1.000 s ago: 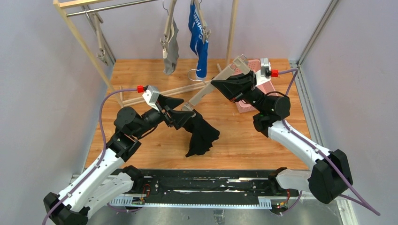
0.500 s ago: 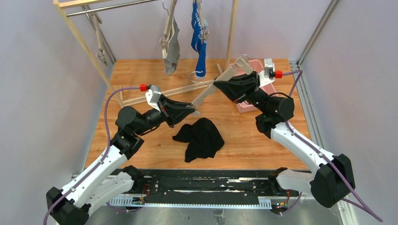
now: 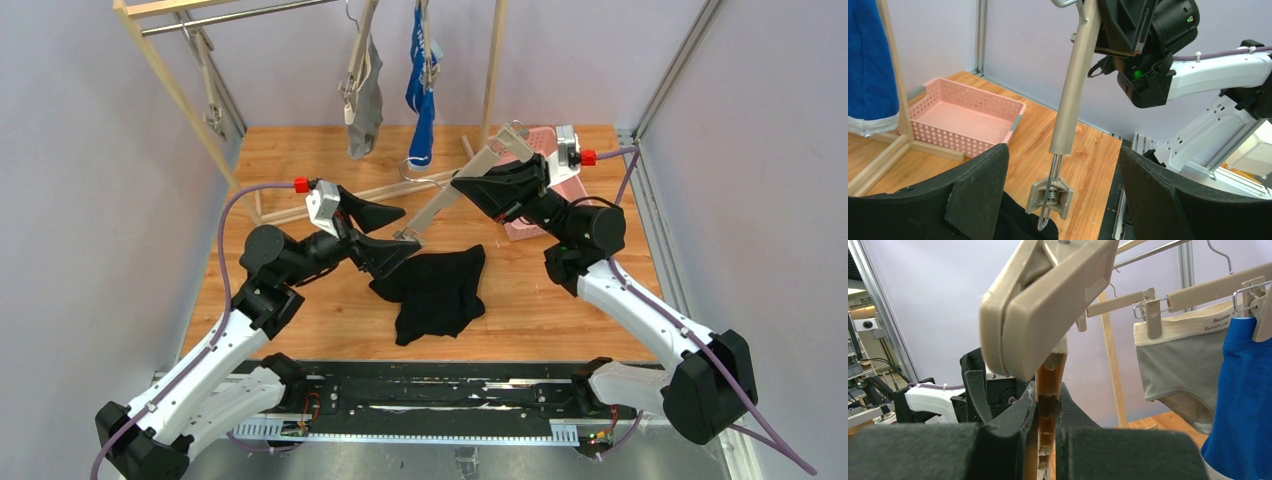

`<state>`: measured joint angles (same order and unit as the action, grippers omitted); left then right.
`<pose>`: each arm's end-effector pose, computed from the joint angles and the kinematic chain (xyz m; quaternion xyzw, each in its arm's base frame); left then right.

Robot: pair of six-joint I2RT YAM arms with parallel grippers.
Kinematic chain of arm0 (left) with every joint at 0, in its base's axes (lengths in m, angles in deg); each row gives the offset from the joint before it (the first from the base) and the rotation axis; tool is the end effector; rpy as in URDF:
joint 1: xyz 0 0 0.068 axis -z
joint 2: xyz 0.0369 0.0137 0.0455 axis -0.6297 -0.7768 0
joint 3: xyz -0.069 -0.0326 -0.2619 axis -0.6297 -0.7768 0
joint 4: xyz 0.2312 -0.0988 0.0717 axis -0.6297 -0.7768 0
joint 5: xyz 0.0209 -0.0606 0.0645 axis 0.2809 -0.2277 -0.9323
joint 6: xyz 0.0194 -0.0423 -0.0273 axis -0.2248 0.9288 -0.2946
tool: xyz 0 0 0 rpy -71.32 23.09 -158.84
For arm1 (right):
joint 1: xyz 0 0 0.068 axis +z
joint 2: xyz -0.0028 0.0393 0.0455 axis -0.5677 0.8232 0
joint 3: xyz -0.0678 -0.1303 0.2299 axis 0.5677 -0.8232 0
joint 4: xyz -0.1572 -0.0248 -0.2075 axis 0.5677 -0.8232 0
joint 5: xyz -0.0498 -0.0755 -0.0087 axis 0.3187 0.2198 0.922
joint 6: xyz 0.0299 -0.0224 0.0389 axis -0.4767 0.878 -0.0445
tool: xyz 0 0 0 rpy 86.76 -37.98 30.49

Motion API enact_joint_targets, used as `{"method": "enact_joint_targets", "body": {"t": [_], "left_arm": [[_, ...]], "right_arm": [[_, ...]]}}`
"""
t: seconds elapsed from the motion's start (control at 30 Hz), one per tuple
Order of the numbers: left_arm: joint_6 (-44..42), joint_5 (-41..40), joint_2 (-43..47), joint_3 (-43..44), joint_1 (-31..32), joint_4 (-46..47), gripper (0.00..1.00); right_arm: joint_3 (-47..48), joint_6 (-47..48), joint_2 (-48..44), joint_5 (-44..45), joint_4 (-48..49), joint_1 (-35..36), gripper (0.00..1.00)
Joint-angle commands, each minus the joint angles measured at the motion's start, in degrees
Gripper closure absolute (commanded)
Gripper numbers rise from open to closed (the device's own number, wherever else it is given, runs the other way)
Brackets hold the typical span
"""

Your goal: Remove the underwear clipped to the hanger

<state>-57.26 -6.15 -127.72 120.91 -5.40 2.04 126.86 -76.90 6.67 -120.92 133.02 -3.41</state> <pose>0.1424 -0.1156 0.3721 0.2641 0.5540 -0.4911 0.6182 0.1893 0.1400 0.4161 -0.2539 0.3603 0.6494 0.6197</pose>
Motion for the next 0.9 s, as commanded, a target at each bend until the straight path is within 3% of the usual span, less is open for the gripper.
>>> {"method": "enact_joint_targets", "body": {"t": [0.0, 0.23, 0.33, 0.43, 0.47, 0.73, 0.77, 0.87], "left_arm": [[-0.66, 2.77, -1.13, 2.0, 0.3, 2.63, 0.15], [0.23, 5.65, -4.64, 2.8, 0.3, 4.14, 0.25], [0.16, 7.61, -5.39, 3.01, 0.3, 5.15, 0.5], [-0.04, 7.85, -5.43, 2.97, 0.3, 5.18, 0.9], [-0.32, 7.27, -5.1, 2.59, 0.3, 5.17, 0.98], [0.14, 0.79, -0.18, 1.97, 0.3, 3.49, 1.0], [0.07, 0.3, 0.06, 2.67, 0.3, 2.04, 1.0], [-0.59, -0.23, 0.53, 5.09, 0.3, -3.0, 1.0]], "right_arm": [[1.73, -0.24, 0.16, -0.98, 2.0, 1.38, 0.99], [3.18, 0.0, 1.51, -1.46, 2.0, 2.98, 1.0], [3.43, 0.2, 1.92, -1.36, 2.04, 3.4, 1.0], [3.28, 0.31, 2.3, -1.07, 2.21, 3.58, 0.99], [3.32, 0.3, 2.41, -0.98, 2.32, 3.59, 0.99], [2.7, 0.73, 2.32, -0.98, 0.88, 3.64, 1.0], [2.58, 0.99, 2.09, -0.86, 0.44, 3.63, 0.97], [1.83, 2.39, 1.19, -0.11, -1.15, 3.66, 0.72]]}}
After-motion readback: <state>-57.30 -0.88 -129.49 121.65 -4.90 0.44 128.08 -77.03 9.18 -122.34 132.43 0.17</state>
